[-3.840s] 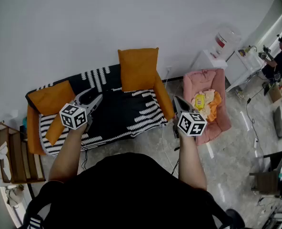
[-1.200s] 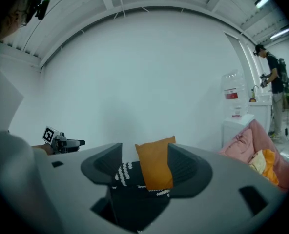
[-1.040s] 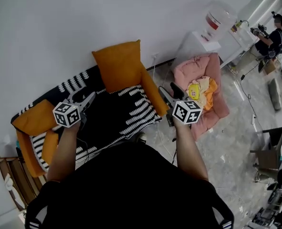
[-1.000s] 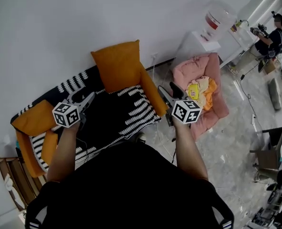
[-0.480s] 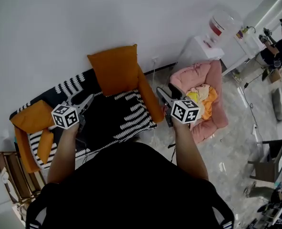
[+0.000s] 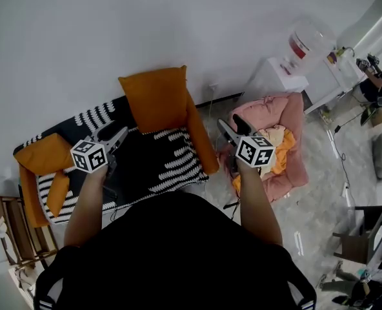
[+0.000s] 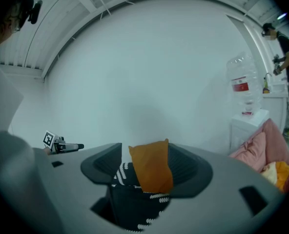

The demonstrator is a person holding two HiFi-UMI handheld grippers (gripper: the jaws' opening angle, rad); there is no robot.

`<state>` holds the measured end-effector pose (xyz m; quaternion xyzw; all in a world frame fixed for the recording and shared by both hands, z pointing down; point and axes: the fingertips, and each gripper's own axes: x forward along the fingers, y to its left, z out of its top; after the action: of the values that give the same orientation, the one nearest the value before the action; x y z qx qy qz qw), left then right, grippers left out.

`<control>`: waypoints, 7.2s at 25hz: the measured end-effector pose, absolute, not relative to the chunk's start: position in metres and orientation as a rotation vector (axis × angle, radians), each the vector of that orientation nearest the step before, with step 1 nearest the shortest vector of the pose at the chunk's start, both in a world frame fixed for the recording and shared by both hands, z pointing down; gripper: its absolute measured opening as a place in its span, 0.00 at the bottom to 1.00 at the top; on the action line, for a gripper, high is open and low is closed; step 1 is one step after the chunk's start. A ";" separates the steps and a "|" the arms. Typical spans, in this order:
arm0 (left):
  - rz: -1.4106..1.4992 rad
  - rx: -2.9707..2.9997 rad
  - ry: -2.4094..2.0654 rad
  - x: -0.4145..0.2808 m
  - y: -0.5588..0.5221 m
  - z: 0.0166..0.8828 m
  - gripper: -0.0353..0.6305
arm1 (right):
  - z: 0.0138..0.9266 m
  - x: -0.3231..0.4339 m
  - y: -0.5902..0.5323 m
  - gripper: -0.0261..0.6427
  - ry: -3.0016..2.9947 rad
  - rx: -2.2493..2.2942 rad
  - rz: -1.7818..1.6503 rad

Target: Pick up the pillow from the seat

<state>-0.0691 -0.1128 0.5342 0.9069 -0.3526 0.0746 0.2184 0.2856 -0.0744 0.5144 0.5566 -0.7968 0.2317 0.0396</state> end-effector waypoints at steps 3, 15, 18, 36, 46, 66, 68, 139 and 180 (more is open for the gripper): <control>0.199 2.503 -0.996 -0.063 -0.117 0.534 0.38 | 0.520 0.289 -0.081 0.49 -2.451 1.670 0.721; 0.204 2.452 -1.034 -0.064 -0.111 0.545 0.38 | 0.528 0.295 -0.098 0.49 -2.470 1.622 0.734; 0.205 2.444 -1.032 -0.069 -0.110 0.548 0.38 | 0.531 0.289 -0.098 0.49 -2.456 1.615 0.710; 0.186 2.465 -1.000 -0.065 -0.161 0.555 0.38 | 0.549 0.285 -0.128 0.49 -2.389 1.627 0.736; 0.196 2.449 -1.026 -0.096 -0.217 0.565 0.38 | 0.553 0.268 -0.173 0.49 -2.376 1.640 0.754; 0.240 2.490 -0.985 -0.140 -0.314 0.596 0.39 | 0.569 0.232 -0.264 0.49 -2.319 1.808 0.774; 0.244 2.490 -0.988 -0.144 -0.321 0.599 0.39 | 0.575 0.228 -0.270 0.49 -2.306 1.809 0.787; 0.239 1.873 -1.319 -0.131 -0.508 0.815 0.41 | 0.784 0.230 -0.506 0.37 -2.069 1.603 1.210; 0.272 1.942 -1.315 -0.146 -0.431 0.756 0.13 | 0.731 0.195 -0.442 0.12 -2.185 1.497 1.106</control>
<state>-0.1459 -0.4310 0.7562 0.7608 -0.5149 0.1066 0.3803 0.1949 -0.4420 0.7306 0.5168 -0.7542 0.3818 0.1352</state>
